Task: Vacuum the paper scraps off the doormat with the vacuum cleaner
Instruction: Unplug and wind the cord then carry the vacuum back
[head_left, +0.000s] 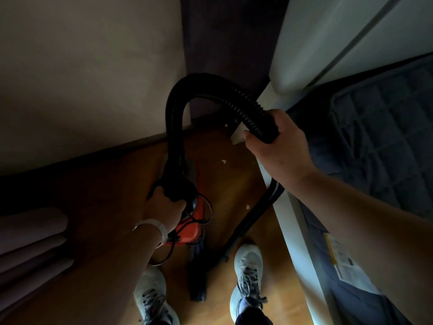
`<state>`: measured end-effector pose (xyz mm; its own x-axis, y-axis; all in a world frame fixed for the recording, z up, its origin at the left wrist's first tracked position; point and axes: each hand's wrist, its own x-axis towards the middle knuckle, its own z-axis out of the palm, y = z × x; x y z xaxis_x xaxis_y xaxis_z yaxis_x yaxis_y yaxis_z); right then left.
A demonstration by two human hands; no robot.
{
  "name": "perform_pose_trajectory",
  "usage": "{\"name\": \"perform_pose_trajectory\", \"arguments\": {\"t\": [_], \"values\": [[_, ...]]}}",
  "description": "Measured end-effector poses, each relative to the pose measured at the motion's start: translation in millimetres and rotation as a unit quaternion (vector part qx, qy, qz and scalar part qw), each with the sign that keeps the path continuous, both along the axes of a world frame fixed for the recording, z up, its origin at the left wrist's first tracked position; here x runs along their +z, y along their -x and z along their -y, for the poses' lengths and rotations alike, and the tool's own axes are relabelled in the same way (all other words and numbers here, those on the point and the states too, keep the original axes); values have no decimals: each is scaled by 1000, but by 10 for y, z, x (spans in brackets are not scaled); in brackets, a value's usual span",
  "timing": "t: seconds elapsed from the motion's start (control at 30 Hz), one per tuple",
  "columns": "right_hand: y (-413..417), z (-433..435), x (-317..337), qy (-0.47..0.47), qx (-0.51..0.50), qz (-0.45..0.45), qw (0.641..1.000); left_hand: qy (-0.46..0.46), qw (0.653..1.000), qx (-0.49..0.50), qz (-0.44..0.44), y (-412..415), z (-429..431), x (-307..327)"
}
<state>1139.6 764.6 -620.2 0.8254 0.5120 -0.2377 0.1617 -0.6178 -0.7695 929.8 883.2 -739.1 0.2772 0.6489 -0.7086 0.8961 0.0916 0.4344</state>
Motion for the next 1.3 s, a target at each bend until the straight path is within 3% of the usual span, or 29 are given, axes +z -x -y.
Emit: {"name": "perform_pose_trajectory", "arguments": {"t": [0.47, 0.77, 1.07, 1.3], "values": [[-249, -456, -1003, -134, -143, -17, 980, 45, 994, 21, 97, -668, 175, -692], [-390, -73, -1228, -16, -136, -16, 990, 30, 996, -51, 71, -789, -85, -726], [-288, 51, -1190, -15, -116, -1, 993, -11, 992, -55, 115, -731, 18, -630], [13, 363, -1043, -7, -123, -19, 992, -50, 991, -87, 85, -468, -184, -401]]}}
